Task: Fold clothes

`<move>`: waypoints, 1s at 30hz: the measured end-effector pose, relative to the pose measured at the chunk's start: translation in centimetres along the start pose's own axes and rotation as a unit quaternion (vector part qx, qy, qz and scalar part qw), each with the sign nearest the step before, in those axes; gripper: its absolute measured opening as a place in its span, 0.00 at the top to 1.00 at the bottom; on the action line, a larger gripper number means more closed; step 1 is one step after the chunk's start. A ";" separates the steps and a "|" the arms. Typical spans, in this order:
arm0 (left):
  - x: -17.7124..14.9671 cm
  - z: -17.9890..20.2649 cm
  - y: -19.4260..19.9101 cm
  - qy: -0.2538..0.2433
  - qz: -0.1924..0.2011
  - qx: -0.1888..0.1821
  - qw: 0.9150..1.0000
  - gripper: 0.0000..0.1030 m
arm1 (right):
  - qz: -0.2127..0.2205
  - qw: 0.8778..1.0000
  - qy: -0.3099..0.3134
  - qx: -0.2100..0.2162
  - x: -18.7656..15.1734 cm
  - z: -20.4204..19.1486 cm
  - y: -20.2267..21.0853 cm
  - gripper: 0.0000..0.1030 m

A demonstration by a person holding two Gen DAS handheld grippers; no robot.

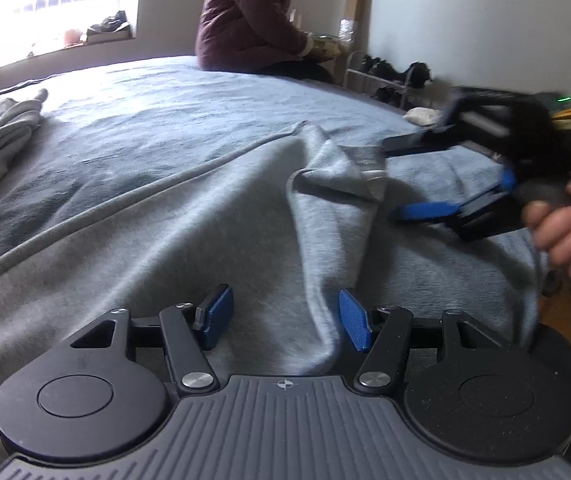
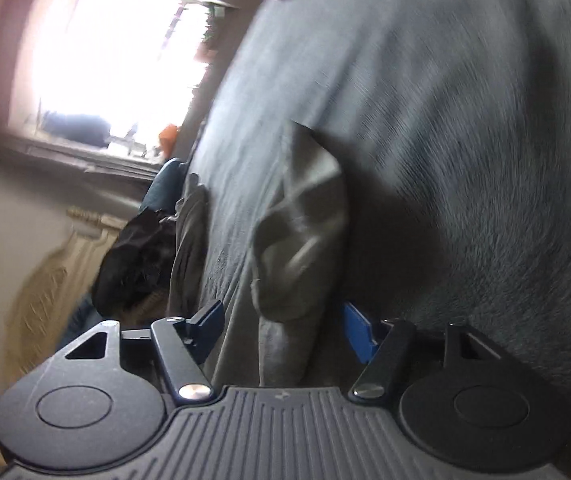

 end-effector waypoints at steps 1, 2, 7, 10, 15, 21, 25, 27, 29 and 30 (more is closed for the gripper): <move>0.1 0.2 -0.1 -0.001 0.002 -0.004 1.000 0.45 | -0.002 1.000 -0.009 -0.001 0.1 0.1 -0.4 0.34; 0.2 0.4 -0.3 -0.001 0.005 -0.009 1.000 0.47 | -0.004 1.000 -0.017 0.001 0.3 0.1 -0.6 0.34; 1.1 1.2 -1.4 -0.004 0.020 -0.020 1.000 0.68 | -0.010 0.999 -0.050 0.018 1.5 -0.2 -1.9 0.43; 1.9 1.7 -0.7 -0.012 0.040 -0.020 0.999 0.82 | 0.000 0.998 -0.053 0.024 2.0 -0.3 -1.5 0.71; 2.6 4.9 1.3 -0.074 0.084 -0.065 0.992 0.83 | 0.030 0.999 -0.013 0.033 3.9 -1.4 1.1 0.88; 0.4 9.3 -1.5 -0.177 0.017 -0.100 0.979 0.83 | 0.078 0.996 0.046 0.024 6.4 -2.3 5.7 0.93; -0.3 10.2 -2.3 -0.220 -0.001 -0.094 0.971 0.78 | 0.075 0.994 0.075 -0.020 6.9 -1.4 6.6 0.86; -0.2 10.0 -1.9 -0.224 0.001 -0.096 0.970 0.65 | 0.065 0.993 0.087 -0.048 6.8 -1.0 6.4 0.61; 0.1 9.5 -1.2 -0.222 0.007 -0.092 0.971 0.63 | 0.054 0.992 0.087 -0.069 6.5 -0.7 6.2 0.49; 0.2 9.1 -0.9 -0.220 0.012 -0.088 0.972 0.62 | 0.050 0.992 0.085 -0.075 6.2 -0.4 6.4 0.48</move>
Point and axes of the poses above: each gripper's, at about its wrist camera, not at the fingertips, and y roughly against the way its jaws point, z to its right, x to its top, the point moved 7 cm from there along -y, roughly the way its jaws point, and after that the axes turned 5 degrees about -y, right-handed, at the moved point
